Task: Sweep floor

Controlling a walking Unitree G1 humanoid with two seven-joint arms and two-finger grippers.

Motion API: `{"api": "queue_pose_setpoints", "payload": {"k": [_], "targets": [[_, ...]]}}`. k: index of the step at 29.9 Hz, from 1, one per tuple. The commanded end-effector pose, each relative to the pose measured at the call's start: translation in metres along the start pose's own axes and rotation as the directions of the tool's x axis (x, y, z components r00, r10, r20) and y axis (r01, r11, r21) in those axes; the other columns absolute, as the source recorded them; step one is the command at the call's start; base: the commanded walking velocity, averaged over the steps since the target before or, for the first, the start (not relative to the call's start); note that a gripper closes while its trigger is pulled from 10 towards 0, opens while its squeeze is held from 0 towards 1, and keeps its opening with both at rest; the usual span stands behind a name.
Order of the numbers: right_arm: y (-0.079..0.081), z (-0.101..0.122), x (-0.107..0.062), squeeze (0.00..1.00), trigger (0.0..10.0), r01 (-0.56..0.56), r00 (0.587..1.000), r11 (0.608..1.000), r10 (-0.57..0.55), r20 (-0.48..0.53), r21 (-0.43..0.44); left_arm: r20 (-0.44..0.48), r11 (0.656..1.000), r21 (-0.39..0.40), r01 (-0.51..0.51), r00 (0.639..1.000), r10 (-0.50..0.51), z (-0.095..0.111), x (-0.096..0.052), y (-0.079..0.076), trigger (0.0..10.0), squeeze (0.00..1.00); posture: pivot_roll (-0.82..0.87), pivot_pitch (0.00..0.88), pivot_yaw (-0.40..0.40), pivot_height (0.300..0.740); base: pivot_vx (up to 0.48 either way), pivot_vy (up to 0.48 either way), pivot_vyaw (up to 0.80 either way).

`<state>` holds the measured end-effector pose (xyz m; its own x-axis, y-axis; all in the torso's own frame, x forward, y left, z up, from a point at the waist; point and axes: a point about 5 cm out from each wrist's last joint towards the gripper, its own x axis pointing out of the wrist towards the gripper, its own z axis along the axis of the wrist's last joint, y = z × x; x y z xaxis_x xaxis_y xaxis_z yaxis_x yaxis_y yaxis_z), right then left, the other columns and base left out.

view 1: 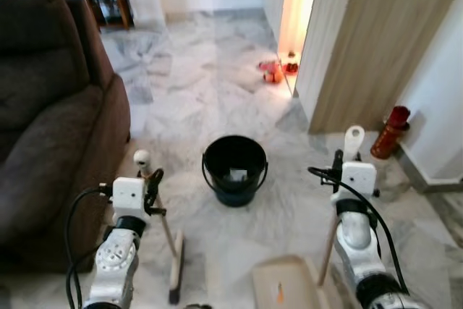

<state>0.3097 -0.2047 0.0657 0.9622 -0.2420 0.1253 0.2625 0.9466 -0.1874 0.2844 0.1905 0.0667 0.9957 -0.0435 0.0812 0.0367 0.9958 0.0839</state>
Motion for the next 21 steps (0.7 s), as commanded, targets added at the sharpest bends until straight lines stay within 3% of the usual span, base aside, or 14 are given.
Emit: {"api": "queue_pose_setpoints", "payload": {"k": [1,11,21], "targets": [[0.003,0.008,0.005,0.0,10.0,-0.013,0.999,1.0,0.013,0.034,0.003,0.037,1.0,0.021,-0.013,0.999,0.012,0.008,0.006,0.005,10.0,0.0,0.1,0.0,0.005,0.74,0.0,0.0,0.0],[0.013,0.012,0.013,0.0,10.0,-0.076,0.997,0.997,0.076,0.014,0.008,0.033,1.0,0.016,-0.024,0.999,0.023,0.011,0.016,0.008,10.0,0.0,0.09,0.0,0.008,0.74,0.0,0.0,0.0],[0.026,0.035,0.033,0.0,10.0,-0.108,0.993,0.993,0.106,0.046,0.051,0.03,0.999,-0.01,-0.053,0.998,0.054,0.016,0.032,0.016,10.0,0.0,0.08,0.0,0.019,0.74,0.0,0.0,0.0]]}}
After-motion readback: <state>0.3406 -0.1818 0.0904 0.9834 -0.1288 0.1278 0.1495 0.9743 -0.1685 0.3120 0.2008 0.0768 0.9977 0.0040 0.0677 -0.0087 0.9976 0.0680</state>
